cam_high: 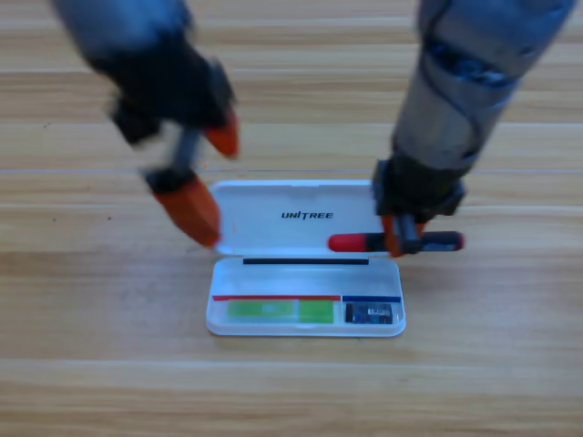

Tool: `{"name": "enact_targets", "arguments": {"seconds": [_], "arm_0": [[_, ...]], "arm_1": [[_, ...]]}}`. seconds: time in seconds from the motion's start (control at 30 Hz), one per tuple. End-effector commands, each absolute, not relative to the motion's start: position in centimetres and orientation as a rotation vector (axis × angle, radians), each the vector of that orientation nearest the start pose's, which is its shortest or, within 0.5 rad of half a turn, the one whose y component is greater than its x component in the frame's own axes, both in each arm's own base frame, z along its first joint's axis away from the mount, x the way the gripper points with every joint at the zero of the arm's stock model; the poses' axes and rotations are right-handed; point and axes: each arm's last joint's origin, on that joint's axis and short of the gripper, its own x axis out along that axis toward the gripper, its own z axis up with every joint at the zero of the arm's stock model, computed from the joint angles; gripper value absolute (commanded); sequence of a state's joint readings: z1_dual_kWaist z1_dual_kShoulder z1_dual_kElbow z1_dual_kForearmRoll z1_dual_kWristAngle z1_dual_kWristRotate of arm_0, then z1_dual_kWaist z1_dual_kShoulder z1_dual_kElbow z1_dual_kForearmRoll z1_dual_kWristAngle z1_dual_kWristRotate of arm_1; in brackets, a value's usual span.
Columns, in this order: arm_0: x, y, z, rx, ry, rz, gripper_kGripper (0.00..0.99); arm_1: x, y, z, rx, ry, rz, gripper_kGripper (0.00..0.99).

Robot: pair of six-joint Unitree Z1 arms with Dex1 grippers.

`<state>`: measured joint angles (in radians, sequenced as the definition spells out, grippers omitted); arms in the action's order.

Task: Clean up eraser and pencils

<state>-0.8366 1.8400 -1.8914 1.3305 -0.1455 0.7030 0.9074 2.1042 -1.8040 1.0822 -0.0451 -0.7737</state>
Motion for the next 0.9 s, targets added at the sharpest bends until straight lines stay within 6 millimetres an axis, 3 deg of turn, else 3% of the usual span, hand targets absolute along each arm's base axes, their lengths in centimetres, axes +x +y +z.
{"name": "enact_targets", "arguments": {"seconds": [0.03,0.23,0.4,0.67,0.7,0.77,0.8,0.9], "arm_0": [[22.9,-18.8,43.3,0.913,0.869,-1.116,0.99],[25.8,-15.8,40.9,0.863,0.919,-1.042,0.99],[26.5,-15.0,38.7,0.844,0.946,-1.017,0.99],[26.7,-15.0,37.5,0.842,0.95,-1.019,0.99],[26.7,-15.0,37.3,0.844,0.95,-1.022,0.99],[26.7,-15.0,37.0,0.844,0.957,-1.026,0.99],[26.7,-15.0,36.9,0.844,0.96,-1.027,0.99],[26.6,-15.0,36.6,0.845,0.966,-1.032,0.99]], "arm_1": [[26.5,38.0,22.3,-1.321,1.043,1.279,0.0],[27.1,40.1,20.9,-1.326,1.026,1.284,0.0],[27.0,41.2,20.1,-1.334,1.023,1.293,0.0],[27.2,41.4,19.7,-1.32,1.043,1.275,0.0],[27.1,41.3,19.9,-1.319,1.044,1.274,0.198],[27.0,41.1,20.7,-1.303,1.045,1.254,0.784],[26.9,41.0,21.4,-1.291,1.04,1.246,0.937],[26.2,40.0,24.3,-1.257,1.001,1.243,0.969]]}}
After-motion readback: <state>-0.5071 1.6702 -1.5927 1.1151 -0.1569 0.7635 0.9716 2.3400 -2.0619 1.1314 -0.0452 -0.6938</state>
